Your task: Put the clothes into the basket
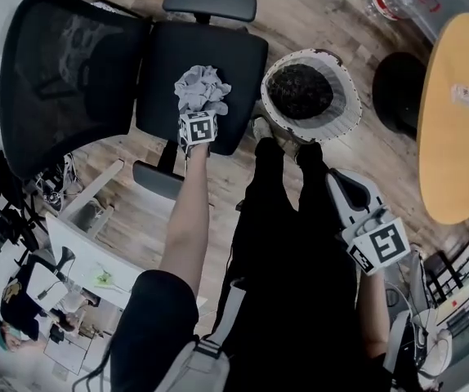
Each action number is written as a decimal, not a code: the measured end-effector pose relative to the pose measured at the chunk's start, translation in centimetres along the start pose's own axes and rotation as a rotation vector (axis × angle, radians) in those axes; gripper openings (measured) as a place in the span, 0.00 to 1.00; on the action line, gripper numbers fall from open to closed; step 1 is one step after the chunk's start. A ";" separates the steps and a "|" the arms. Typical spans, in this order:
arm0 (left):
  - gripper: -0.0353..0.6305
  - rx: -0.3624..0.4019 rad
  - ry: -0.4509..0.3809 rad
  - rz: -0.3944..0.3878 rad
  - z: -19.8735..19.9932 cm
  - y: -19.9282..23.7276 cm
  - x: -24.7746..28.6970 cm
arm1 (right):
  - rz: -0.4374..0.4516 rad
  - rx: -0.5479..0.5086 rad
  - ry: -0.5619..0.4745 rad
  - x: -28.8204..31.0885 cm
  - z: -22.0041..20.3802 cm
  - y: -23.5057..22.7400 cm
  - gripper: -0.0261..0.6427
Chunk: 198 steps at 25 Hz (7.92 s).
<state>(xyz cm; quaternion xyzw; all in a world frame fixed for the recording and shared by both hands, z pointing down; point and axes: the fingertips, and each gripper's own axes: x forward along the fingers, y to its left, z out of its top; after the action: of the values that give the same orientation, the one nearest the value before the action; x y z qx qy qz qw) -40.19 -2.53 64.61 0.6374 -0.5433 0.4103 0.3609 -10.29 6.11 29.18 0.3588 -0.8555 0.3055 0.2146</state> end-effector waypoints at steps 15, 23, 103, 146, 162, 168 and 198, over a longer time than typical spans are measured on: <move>0.17 0.038 -0.027 -0.062 3.3 -4.8 -9.3 | -0.019 -0.048 -0.108 -2.3 2.2 0.2 0.06; 0.17 0.116 -0.120 -0.101 6.2 -9.0 -14.7 | -0.044 -0.066 -0.194 -4.1 2.8 -0.7 0.06; 0.17 0.445 0.037 -0.405 -2.4 -48.8 14.0 | 0.008 0.056 0.057 -1.7 -23.7 -28.4 0.06; 0.20 0.446 0.191 -0.437 -8.7 -51.7 30.4 | -0.090 0.219 0.113 2.7 -30.4 -29.9 0.06; 0.15 0.462 0.195 -0.433 -6.5 -49.5 24.0 | -0.043 0.140 0.106 1.9 -26.4 -27.2 0.06; 0.14 0.479 0.179 -0.419 -4.3 -48.2 20.4 | -0.058 0.099 0.059 0.9 -22.7 -26.3 0.06; 0.07 0.573 0.157 -0.450 -0.1 -42.8 -1.0 | -0.140 0.070 -0.004 -7.0 -13.9 -19.9 0.06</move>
<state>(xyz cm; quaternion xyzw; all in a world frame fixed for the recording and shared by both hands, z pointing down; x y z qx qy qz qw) 2.03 4.37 63.09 0.7825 -0.2233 0.5039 0.2896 11.18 7.83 42.47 0.4255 -0.8176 0.3188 0.2208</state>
